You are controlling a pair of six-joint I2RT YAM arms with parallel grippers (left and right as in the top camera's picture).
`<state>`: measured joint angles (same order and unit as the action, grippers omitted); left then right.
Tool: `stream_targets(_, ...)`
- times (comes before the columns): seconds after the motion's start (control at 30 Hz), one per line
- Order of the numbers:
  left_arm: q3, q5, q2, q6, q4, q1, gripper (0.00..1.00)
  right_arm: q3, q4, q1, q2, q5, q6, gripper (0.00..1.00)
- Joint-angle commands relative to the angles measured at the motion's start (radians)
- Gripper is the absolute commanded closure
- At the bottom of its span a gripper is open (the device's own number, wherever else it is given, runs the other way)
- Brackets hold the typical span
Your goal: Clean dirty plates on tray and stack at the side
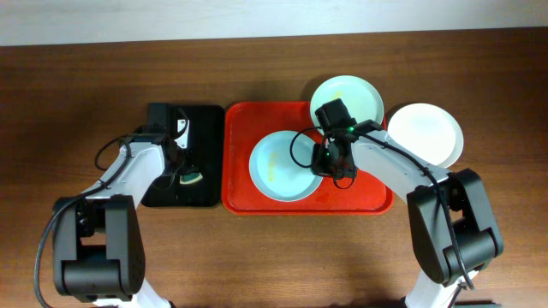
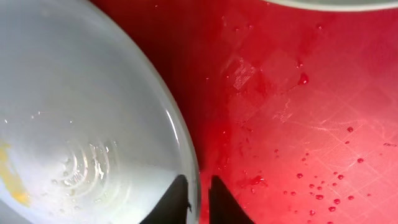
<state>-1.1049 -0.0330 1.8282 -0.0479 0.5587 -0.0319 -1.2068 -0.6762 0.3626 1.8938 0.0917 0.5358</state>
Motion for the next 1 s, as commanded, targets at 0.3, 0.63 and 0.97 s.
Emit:
stream_targets(0.3,0.008,0.011,0.01,0.064,-0.023,-0.001,1.0,-0.172,-0.174,-0.005,0.014,0.001,-0.244,0.64)
stream_targets(0.63,0.008,0.011,0.089,0.064,-0.025,-0.001,1.0,-0.172,-0.146,-0.005,0.014,-0.088,-0.252,0.32)
stream_targets(0.97,0.008,0.014,0.089,0.064,-0.04,-0.001,1.0,-0.155,-0.146,-0.003,0.014,-0.089,-0.247,0.66)
